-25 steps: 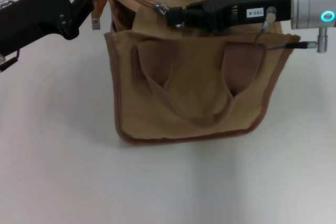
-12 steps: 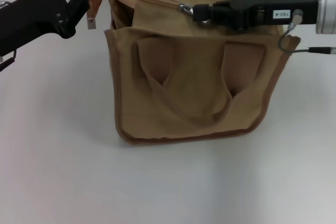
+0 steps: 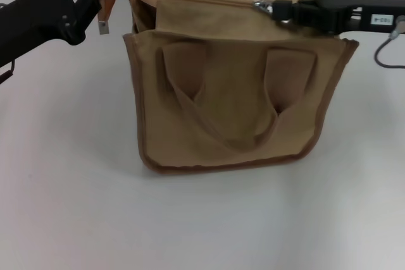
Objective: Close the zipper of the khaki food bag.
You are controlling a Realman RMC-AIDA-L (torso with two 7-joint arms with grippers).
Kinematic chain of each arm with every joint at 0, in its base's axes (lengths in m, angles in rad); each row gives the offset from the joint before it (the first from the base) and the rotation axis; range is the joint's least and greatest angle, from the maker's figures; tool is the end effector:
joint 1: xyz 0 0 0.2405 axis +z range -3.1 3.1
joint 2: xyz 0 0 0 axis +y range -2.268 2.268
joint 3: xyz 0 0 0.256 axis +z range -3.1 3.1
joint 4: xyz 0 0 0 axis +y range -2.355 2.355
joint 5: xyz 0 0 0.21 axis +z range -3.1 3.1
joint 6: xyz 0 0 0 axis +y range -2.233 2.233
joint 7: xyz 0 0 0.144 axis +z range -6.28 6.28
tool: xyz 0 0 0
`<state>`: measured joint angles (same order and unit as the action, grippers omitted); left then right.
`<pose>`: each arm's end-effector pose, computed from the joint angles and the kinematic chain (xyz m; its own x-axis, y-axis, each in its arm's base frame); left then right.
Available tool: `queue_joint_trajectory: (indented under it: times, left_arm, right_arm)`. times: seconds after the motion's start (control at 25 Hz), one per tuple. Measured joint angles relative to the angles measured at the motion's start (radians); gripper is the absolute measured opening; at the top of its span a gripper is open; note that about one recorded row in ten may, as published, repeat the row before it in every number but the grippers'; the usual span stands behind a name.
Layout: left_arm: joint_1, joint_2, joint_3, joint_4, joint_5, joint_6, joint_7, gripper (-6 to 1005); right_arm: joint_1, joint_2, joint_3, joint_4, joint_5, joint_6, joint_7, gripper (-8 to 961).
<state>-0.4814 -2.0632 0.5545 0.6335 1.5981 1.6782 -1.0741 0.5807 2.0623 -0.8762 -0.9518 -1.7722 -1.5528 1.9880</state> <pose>-0.2489 0.3339 0.0618 0.6404 -0.1057 0.7608 0.3664 -0.8285 -0.4235 0.1782 0.3687 0.0431 0.6240 -0.5067 -0.5949 -0.6037 -0.7960 0.0446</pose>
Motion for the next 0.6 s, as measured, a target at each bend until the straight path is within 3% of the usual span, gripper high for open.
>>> queue_joint_trajectory:
  times: [0.6]
  left_arm:
    - [-0.001,0.001,-0.001,0.0,0.003,-0.027,-0.002,24]
  right_arm:
    - [-0.073,-0.03,0.083,-0.006,-0.004,-0.041,-0.008,22]
